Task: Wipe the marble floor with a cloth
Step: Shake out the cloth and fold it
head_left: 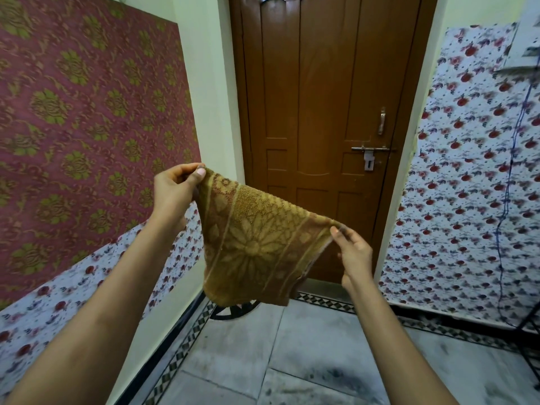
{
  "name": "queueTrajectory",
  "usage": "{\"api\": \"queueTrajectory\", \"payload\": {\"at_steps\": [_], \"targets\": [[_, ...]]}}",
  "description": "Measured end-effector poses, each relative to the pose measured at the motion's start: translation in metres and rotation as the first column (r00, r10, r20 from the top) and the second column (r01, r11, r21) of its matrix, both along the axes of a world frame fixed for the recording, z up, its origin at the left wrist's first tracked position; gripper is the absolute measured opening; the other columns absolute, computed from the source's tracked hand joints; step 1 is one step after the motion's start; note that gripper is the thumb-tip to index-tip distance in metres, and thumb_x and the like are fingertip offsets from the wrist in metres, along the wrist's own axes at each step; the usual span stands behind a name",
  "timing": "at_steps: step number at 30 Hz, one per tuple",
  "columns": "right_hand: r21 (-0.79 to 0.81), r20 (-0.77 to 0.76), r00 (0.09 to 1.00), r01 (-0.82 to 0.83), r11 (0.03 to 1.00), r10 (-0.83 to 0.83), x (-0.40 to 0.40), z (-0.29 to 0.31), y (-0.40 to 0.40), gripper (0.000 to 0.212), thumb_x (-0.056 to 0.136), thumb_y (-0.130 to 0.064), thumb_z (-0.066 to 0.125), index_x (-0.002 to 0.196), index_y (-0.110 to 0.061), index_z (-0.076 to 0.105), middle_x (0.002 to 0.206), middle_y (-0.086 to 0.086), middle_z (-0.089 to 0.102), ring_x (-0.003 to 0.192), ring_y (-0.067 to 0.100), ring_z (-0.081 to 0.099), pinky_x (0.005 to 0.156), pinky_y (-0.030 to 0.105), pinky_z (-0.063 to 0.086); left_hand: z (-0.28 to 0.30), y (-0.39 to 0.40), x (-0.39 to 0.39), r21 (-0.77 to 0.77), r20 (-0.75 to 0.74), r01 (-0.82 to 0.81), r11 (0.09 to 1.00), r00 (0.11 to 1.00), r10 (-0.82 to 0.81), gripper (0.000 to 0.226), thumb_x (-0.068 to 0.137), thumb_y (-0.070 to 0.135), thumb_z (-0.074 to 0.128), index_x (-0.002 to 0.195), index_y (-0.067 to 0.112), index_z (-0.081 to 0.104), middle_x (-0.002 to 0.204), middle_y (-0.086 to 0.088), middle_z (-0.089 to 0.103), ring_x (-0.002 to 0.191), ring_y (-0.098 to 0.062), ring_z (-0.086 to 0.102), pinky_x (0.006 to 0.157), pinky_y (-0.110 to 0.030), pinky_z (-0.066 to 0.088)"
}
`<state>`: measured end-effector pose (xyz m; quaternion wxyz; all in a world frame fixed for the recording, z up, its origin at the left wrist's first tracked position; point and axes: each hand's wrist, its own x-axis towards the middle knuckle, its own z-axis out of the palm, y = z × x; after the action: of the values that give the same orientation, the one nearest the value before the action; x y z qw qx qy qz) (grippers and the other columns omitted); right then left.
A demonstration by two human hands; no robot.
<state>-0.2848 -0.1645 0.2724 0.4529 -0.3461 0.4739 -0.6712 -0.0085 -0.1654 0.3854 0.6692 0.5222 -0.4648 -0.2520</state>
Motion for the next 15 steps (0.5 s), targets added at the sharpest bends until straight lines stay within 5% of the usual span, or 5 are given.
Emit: {"api": "queueTrajectory", "payload": {"at_steps": [2, 5, 10, 15], "targets": [[-0.031, 0.066, 0.995, -0.079, 0.996, 0.081, -0.008, 0.005, -0.003, 0.01, 0.089, -0.014, 0.06, 0.099, -0.014, 0.062, 0.09, -0.002, 0.064, 0.09, 0.01, 0.059, 0.084, 0.029, 0.049, -0.006, 0.0, 0.004, -0.004, -0.002, -0.007, 1.0, 1.0, 0.007, 0.019, 0.09, 0.013, 0.061, 0.107, 0.009, 0.066, 0.087, 0.0, 0.065, 0.086, -0.013, 0.062, 0.077, -0.029, 0.054], [0.119, 0.02, 0.996, -0.086, 0.989, 0.084, -0.012, 0.005, -0.019, 0.009, 0.088, -0.018, 0.062, 0.095, -0.012, 0.063, 0.091, 0.003, 0.066, 0.092, 0.016, 0.06, 0.077, 0.033, 0.052, -0.019, -0.006, -0.001, 0.022, 0.065, -0.073, 0.997, 0.995, 0.071, 0.019, 0.089, 0.013, 0.061, 0.106, 0.006, 0.067, 0.089, -0.002, 0.066, 0.084, -0.012, 0.061, 0.076, -0.027, 0.053], [0.227, -0.291, 0.952, 0.161, 0.961, -0.091, -0.001, -0.009, -0.026, 0.013, 0.085, -0.02, 0.064, 0.072, -0.017, 0.064, 0.079, 0.006, 0.068, 0.087, 0.028, 0.066, 0.078, 0.044, 0.054, -0.05, -0.016, -0.029, 0.179, 0.305, -0.245, 0.953, 0.935, 0.183, 0.01, 0.084, 0.017, 0.064, 0.091, 0.012, 0.068, 0.088, -0.006, 0.068, 0.089, -0.024, 0.063, 0.083, -0.033, 0.051], [0.101, -0.394, 0.919, 0.036, 0.994, 0.007, 0.035, -0.014, 0.005, 0.011, 0.085, -0.027, 0.066, 0.074, -0.024, 0.064, 0.08, 0.003, 0.069, 0.081, 0.024, 0.067, 0.076, 0.044, 0.057, -0.08, 0.007, -0.078, 0.199, 0.283, -0.048, 0.979, 0.959, -0.01, 0.017, 0.082, 0.016, 0.066, 0.072, 0.027, 0.059, 0.077, 0.008, 0.062, 0.079, -0.013, 0.06, 0.08, -0.03, 0.052]]}}
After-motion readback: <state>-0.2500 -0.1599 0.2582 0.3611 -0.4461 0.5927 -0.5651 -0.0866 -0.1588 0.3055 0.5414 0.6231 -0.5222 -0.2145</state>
